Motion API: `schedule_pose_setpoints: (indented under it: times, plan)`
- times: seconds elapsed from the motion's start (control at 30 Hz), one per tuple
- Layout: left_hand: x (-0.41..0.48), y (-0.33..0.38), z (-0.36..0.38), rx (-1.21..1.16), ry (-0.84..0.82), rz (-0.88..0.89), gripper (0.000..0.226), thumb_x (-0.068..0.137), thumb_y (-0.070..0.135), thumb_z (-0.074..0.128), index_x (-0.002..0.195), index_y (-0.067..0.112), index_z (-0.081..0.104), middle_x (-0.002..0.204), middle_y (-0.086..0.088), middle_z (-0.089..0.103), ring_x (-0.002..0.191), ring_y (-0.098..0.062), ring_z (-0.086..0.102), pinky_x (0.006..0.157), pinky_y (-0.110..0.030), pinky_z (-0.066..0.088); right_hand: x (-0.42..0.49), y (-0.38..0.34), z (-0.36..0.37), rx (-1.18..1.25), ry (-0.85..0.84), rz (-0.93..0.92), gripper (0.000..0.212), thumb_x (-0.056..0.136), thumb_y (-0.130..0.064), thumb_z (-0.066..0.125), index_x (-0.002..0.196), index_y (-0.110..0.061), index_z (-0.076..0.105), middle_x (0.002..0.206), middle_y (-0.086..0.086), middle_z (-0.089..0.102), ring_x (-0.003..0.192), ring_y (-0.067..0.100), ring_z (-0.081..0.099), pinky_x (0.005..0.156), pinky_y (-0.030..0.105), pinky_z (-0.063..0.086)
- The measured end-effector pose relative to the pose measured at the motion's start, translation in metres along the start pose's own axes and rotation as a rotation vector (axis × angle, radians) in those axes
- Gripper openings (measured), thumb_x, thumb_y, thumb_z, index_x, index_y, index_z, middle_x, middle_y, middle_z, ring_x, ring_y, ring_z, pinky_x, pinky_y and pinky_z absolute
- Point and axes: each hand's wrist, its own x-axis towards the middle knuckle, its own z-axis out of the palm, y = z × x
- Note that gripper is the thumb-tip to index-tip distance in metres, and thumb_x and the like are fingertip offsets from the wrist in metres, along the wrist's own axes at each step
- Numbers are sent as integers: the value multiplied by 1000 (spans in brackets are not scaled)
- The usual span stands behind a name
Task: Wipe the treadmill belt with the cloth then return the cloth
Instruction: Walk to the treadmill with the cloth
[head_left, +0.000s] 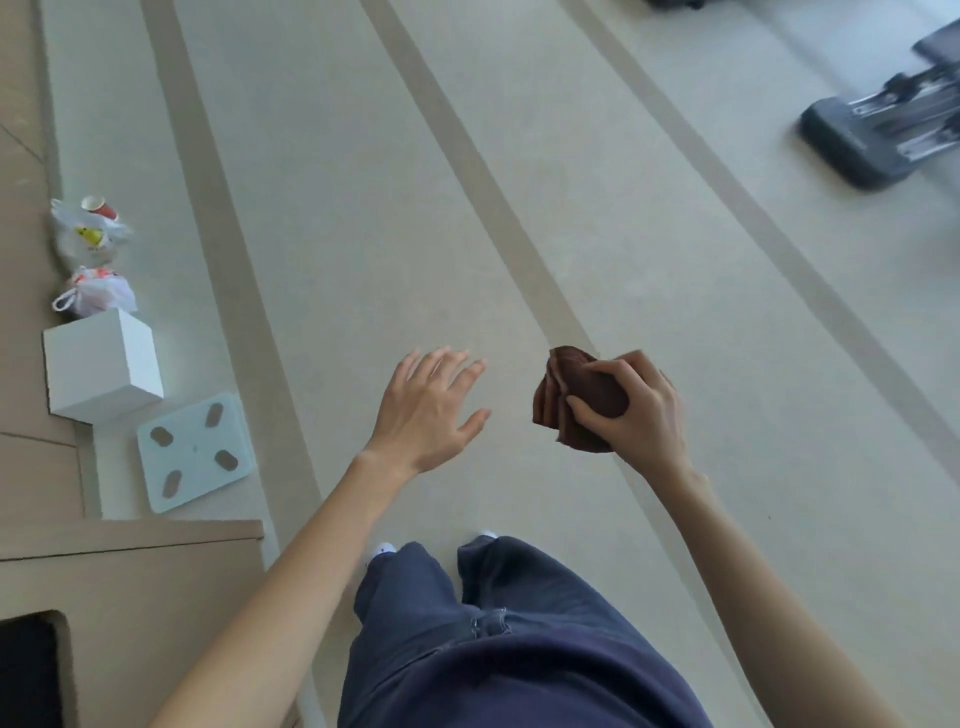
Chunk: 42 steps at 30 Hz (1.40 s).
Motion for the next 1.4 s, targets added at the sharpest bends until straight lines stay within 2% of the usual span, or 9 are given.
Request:
schedule_pose_setpoints:
  times: [0.17,0.37,0.93,1.07,1.4]
  plan:
    - [47,19,-2,-8,-3,87,58,85,50,39,130,17,56,129,-8,58,120,-28,53,104,-48,37,21,20,-19,1,101,78,40,69,-54,62,97,-26,67,93,-10,57,81,19,58,71,30,45]
    - [90,14,14,-30,-53,180,57,86,47,40,133,18,53,133,-8,54,123,-27,50,105,-49,35,49,38,-10,3,145,130,39,70,-52,64,97,-24,68,91,-7,58,78,22,59,70,32,48]
    - [323,-88,-9,-27,-1,324,57,86,47,40,134,18,51,133,-8,55,123,-28,49,104,-49,36,263,55,31,-67,196,224,39,70,-56,61,97,-29,66,89,-15,53,78,17,56,67,26,40]
    - [362,-107,-13,-22,-1,311,57,86,47,40,134,18,52,133,-8,54,124,-28,48,105,-49,35,311,60,38,-74,208,201,40,71,-56,61,98,-26,67,89,-17,49,77,17,56,69,25,39]
    - [471,-132,4,-12,-54,241,59,85,48,38,134,19,52,134,-9,54,125,-29,48,105,-49,34,424,105,58,-61,148,168,40,69,-54,62,96,-25,67,89,-9,56,75,21,57,67,26,41]
